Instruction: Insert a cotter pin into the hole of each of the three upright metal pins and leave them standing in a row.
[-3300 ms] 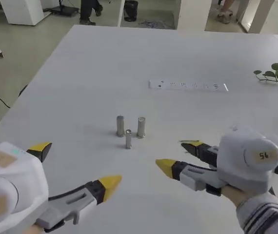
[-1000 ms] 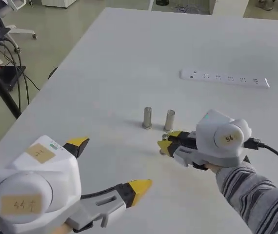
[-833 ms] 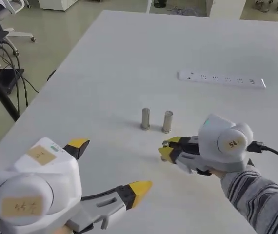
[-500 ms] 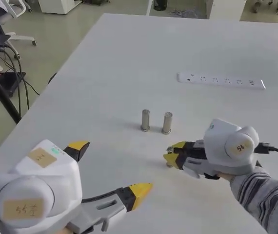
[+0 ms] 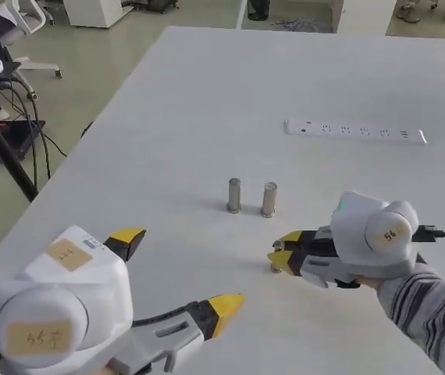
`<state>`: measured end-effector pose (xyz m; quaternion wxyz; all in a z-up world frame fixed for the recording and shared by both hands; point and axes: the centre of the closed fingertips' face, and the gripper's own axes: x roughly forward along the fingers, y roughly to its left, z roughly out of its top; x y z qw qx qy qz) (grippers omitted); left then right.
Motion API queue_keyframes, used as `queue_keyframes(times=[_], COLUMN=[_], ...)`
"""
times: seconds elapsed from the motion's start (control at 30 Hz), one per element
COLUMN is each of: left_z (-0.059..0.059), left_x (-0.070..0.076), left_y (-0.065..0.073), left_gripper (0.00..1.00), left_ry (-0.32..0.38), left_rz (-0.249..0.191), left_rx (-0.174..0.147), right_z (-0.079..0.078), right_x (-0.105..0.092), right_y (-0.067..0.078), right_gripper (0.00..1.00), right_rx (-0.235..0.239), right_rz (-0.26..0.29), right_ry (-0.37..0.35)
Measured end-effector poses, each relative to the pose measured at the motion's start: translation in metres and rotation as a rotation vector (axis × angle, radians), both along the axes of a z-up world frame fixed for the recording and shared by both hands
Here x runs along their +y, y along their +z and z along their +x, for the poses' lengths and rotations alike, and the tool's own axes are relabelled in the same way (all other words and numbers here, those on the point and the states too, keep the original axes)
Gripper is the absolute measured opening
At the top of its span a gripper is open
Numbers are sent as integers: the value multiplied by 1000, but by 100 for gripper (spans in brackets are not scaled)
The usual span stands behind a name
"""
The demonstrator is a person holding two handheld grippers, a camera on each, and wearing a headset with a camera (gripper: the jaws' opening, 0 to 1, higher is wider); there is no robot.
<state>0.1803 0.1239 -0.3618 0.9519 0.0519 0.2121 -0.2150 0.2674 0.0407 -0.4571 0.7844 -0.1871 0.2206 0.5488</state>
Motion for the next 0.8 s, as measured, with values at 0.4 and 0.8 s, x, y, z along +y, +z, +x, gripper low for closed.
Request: queue_keyframes(times=[0.4,0.8], left_z=[-2,-1], left_x=[-3,-7], left_y=[2,-1], left_gripper=[80,81], left_ry=[-9,-15], left_rz=[15,0], left_rx=[-5,15], right_z=[-1,-3], right_x=[-2,-28], right_y=[-1,5], right_gripper=[6,18], right_rx=[10,24], right_rz=[-33,-25], right_ry=[13,-42])
